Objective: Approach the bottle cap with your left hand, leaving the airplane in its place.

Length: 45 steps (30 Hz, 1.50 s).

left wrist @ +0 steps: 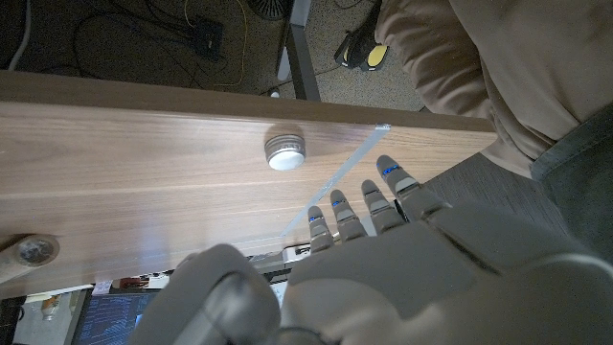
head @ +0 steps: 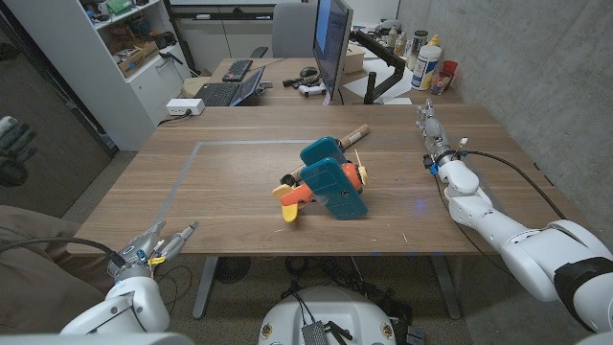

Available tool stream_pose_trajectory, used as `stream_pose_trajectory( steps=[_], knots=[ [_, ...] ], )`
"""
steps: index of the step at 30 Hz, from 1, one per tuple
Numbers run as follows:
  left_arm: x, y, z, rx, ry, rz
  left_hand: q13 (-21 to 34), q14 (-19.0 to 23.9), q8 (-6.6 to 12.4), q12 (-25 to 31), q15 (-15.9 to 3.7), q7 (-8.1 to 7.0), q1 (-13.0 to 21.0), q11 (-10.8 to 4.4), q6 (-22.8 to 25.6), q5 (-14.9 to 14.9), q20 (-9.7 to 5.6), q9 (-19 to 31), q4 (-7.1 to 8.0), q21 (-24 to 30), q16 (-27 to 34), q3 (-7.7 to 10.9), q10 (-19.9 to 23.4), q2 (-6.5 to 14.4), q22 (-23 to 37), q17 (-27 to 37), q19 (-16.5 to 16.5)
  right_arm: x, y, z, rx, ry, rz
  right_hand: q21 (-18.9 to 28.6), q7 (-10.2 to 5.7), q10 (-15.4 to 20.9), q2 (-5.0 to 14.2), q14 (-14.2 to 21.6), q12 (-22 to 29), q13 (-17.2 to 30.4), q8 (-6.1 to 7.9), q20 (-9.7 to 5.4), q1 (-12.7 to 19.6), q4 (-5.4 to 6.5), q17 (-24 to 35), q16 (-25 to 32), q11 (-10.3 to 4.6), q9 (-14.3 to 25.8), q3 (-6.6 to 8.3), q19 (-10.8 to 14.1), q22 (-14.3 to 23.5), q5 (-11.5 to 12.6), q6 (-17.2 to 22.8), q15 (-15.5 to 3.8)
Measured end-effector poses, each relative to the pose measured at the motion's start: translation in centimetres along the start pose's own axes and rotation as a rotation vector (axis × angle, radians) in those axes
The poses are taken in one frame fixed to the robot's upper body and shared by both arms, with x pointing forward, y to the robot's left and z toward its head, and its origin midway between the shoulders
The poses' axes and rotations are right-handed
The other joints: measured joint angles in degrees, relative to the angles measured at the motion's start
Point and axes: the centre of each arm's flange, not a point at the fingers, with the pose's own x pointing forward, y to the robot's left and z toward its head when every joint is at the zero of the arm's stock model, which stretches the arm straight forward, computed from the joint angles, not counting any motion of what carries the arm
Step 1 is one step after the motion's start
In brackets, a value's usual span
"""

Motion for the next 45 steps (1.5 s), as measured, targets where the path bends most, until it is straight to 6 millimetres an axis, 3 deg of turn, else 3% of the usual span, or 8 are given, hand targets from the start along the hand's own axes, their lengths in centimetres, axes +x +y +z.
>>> stream_pose_trajectory(
  steps=[19,45],
  knots=[
    [2.6,0.8,1.3,0.018,-0.009,-0.036,0.00,-0.21,0.00,0.00,0.22,-0.21,0.00,0.30,0.20,0.00,0.30,0.00,0.00,0.00,0.00,0.00,-0.31,0.00,0.00,0.00,-0.29,0.1,-0.1,0.1,0.001,0.002,-0.013,0.00,0.00,0.00,0.00,0.00,0.00,0.00,0.00,0.00,0.00,0.00,0.00,0.00,0.00,0.00,0.00,0.00,0.00,0.00,0.00,0.00],
    [3.9,0.8,2.1,0.038,-0.024,-0.052,0.00,-0.20,0.00,0.00,0.23,-0.12,0.00,0.50,0.72,0.00,0.30,-0.13,0.00,0.00,0.00,0.00,-0.10,0.00,0.00,0.00,-0.28,0.1,0.1,0.2,0.010,-0.006,-0.028,0.00,-0.11,0.00,0.00,0.00,0.22,0.00,0.00,0.00,0.00,-0.01,0.00,-0.01,0.00,0.00,0.01,0.00,0.00,0.33,0.11,0.00]
  ],
)
